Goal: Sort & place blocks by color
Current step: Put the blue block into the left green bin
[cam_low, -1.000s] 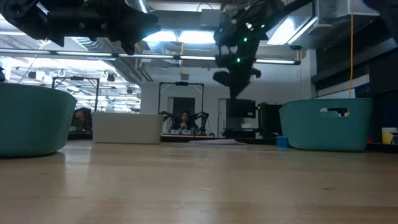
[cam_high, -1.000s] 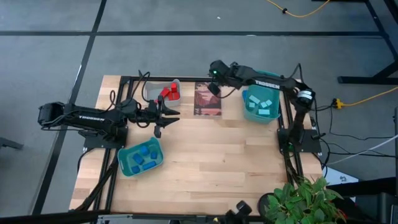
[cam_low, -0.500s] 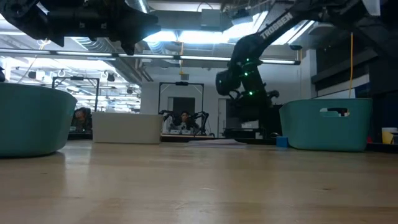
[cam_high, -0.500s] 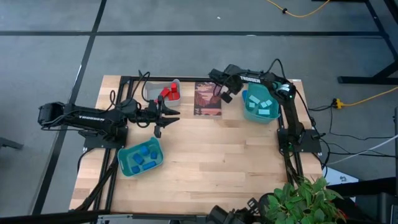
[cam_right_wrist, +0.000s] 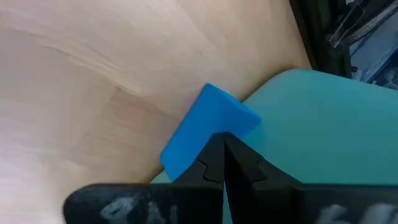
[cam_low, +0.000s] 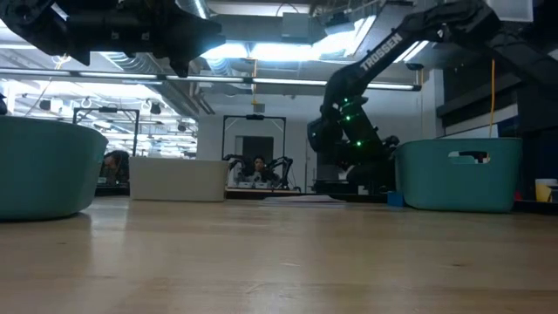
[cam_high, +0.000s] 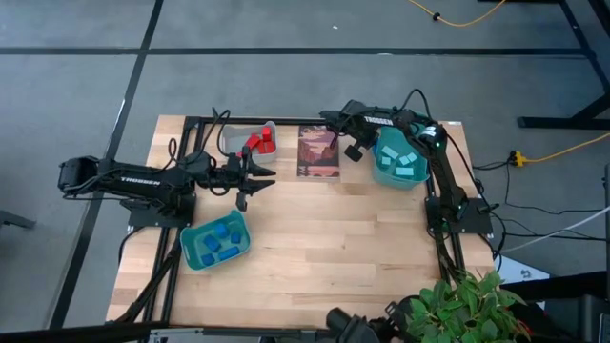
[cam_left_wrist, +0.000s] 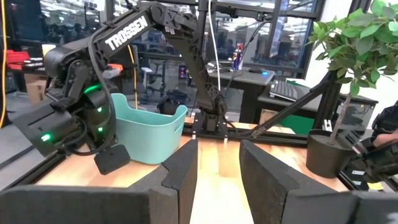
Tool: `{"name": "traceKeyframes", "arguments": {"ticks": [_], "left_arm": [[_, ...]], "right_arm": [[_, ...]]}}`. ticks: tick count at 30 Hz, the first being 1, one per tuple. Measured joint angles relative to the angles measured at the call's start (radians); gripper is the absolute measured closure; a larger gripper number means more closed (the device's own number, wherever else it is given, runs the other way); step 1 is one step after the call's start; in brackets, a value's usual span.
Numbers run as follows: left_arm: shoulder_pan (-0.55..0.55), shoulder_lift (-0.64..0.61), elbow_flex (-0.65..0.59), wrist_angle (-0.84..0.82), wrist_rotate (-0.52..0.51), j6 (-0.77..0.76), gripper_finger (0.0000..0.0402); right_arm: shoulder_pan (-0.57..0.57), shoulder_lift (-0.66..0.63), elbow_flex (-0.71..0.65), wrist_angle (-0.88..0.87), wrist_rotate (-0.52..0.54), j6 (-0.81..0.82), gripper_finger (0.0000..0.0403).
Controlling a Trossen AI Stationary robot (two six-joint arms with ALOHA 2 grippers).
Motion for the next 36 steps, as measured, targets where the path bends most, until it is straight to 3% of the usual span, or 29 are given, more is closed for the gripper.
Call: {"name": "traceKeyframes", "arguments": {"ticks": [13, 20, 27, 36], "left_arm": [[0.0, 0.0, 0.0, 0.0, 0.0, 0.0, 0.029], [0.0, 0.0, 0.0, 0.0, 0.001, -0.001, 0.029], [0.0, 0.0, 0.0, 0.0, 0.001, 0.0, 0.029], [0.0, 0.0, 0.0, -0.008, 0.0, 0.0, 0.029]], "right_arm": [[0.008, 0.001, 0.0, 0.06, 0.007, -0.109, 0.0403], [0.049, 0.004, -0.002, 0.125, -0.091, -0.16, 0.0403], [0.075, -0.037, 0.0, 0.109, -0.004, -0.158, 0.0403], [-0.024, -0.025, -0.002, 0.069, 0.007, -0.076, 0.0403]]}}
